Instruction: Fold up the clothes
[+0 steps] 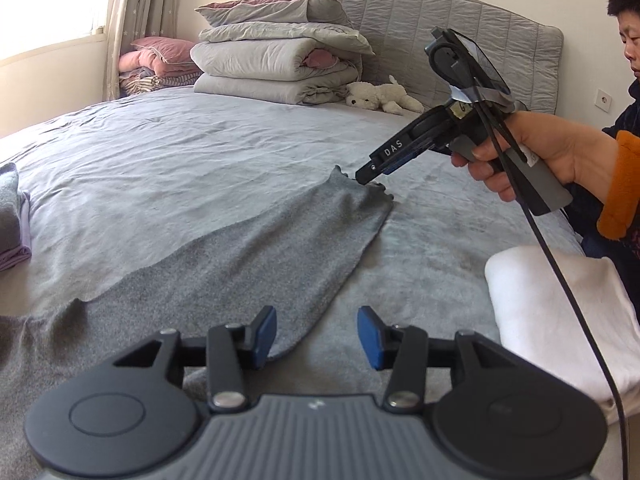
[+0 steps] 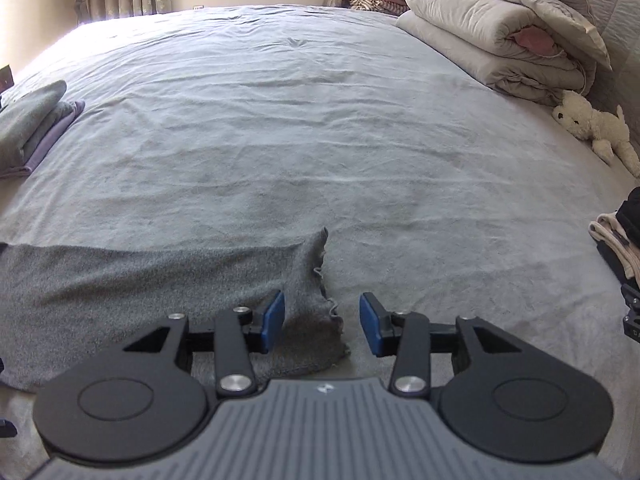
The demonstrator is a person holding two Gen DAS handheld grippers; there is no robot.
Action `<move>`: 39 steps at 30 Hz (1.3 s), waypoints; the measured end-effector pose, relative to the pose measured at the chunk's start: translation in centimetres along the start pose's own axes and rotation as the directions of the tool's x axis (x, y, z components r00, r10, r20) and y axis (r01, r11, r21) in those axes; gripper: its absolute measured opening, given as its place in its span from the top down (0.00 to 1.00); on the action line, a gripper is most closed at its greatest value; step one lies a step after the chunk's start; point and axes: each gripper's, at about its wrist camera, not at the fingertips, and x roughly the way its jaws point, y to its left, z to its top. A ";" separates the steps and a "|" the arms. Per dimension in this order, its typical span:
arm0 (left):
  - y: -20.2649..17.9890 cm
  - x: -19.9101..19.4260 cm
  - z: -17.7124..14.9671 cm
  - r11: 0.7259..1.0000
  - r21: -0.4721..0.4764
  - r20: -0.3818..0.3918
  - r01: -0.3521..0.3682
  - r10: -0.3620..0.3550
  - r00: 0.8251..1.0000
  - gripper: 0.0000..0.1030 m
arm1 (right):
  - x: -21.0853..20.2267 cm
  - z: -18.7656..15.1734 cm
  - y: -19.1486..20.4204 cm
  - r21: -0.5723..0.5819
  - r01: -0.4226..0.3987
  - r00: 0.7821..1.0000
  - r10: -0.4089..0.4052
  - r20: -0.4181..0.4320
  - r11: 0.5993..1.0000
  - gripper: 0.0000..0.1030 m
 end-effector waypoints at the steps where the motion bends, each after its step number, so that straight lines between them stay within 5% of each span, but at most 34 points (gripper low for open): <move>1: 0.2 0.2 0.1 1.000 -0.010 0.001 -0.003 0.003 1.000 0.56 | 0.4 0.4 -0.2 0.021 -0.002 1.000 0.002 0.011 1.000 0.60; 7: 1.0 1.8 -0.4 0.999 -0.040 -0.023 -0.019 0.018 1.000 0.56 | 4.2 0.7 -0.5 0.089 0.001 1.000 0.000 -0.009 0.996 0.99; 13: 0.9 2.0 -0.6 0.999 -0.029 -0.023 -0.026 0.025 0.999 0.55 | 3.5 0.5 0.6 0.055 0.128 0.990 -0.131 0.048 0.990 0.99; 15: 0.6 1.5 -0.5 0.999 -0.026 -0.021 -0.033 0.032 0.999 0.55 | 2.8 0.6 0.6 0.061 0.152 0.986 -0.156 0.063 0.986 0.92; 16: 0.5 1.0 -0.4 0.999 -0.027 -0.017 -0.035 0.034 0.999 0.55 | 2.2 0.7 0.6 0.065 0.142 0.987 -0.147 0.072 0.988 0.85; 20: 0.1 -1.6 -0.3 0.999 -0.037 0.013 -0.038 0.039 0.999 0.55 | 0.2 0.3 1.1 0.059 0.053 0.995 -0.057 0.076 0.997 0.85; 24: 0.0 -5.3 -0.9 0.995 -0.064 0.025 -0.080 0.082 0.996 0.53 | 0.9 -0.8 2.4 0.019 0.000 1.000 0.000 -0.020 1.000 0.85; 26: 0.2 -7.5 -1.8 0.991 -0.089 0.025 -0.100 0.103 0.994 0.52 | 1.9 -1.5 2.0 0.009 0.076 0.995 -0.075 -0.061 0.997 1.00; 29: 0.9 -10.6 -3.4 0.980 -0.126 0.018 -0.155 0.158 0.987 0.51 | 1.7 -1.7 0.5 0.024 0.167 0.985 -0.166 -0.057 0.986 0.96; 31: 1.6 -13.1 -4.8 0.964 -0.157 0.006 -0.213 0.216 0.976 0.50 | 0.7 -1.6 0.0 0.032 0.202 0.978 -0.200 -0.051 0.979 0.95; 39: 3.0 -20.0 -10.0 0.893 -0.182 -0.032 -0.412 0.414 0.910 0.42 | -6.9 -1.4 4.9 0.025 0.091 0.995 -0.092 0.044 0.996 0.86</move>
